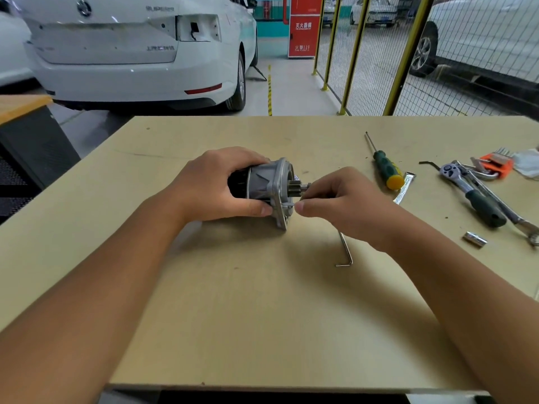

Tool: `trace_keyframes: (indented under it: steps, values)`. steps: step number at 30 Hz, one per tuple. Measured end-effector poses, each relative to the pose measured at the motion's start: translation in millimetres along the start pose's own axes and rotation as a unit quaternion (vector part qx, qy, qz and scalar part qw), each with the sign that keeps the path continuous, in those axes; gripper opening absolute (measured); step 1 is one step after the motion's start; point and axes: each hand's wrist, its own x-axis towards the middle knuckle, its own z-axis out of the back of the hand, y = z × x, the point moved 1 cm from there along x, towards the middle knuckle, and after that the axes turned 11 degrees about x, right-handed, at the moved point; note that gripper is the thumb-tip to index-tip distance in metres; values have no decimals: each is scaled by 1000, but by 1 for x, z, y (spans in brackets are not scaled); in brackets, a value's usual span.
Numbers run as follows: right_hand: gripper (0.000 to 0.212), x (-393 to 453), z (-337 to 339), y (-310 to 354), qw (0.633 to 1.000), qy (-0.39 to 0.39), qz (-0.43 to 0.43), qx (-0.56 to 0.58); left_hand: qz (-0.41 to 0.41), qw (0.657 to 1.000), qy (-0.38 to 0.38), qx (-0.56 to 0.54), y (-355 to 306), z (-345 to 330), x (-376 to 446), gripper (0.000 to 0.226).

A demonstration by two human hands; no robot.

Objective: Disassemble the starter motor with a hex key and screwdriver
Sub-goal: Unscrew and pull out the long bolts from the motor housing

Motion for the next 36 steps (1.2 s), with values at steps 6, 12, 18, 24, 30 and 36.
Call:
trace_keyframes:
  steps: [6,12,18,24,30,36]
  values:
    - [12,-1,2,2,991,11,-112,71,-7,1000,-10,-2,-3,-1,-1,73]
    - [11,-1,6,3,992,1,-118,52,-1,1000,-1,-11,-2,1,-1,75]
    - [15,-4,5,5,998,17,-52,10,1,1000,4,-13,-1,1,-1,76]
    - [15,-5,5,7,998,21,-57,12,-17,999,16,-23,4,1,1,83]
    - [11,-4,11,11,995,9,-101,3,-26,999,23,-26,8,0,1,84]
    - [12,-3,12,8,994,-25,-82,-74,-13,999,21,-31,10,-1,1,79]
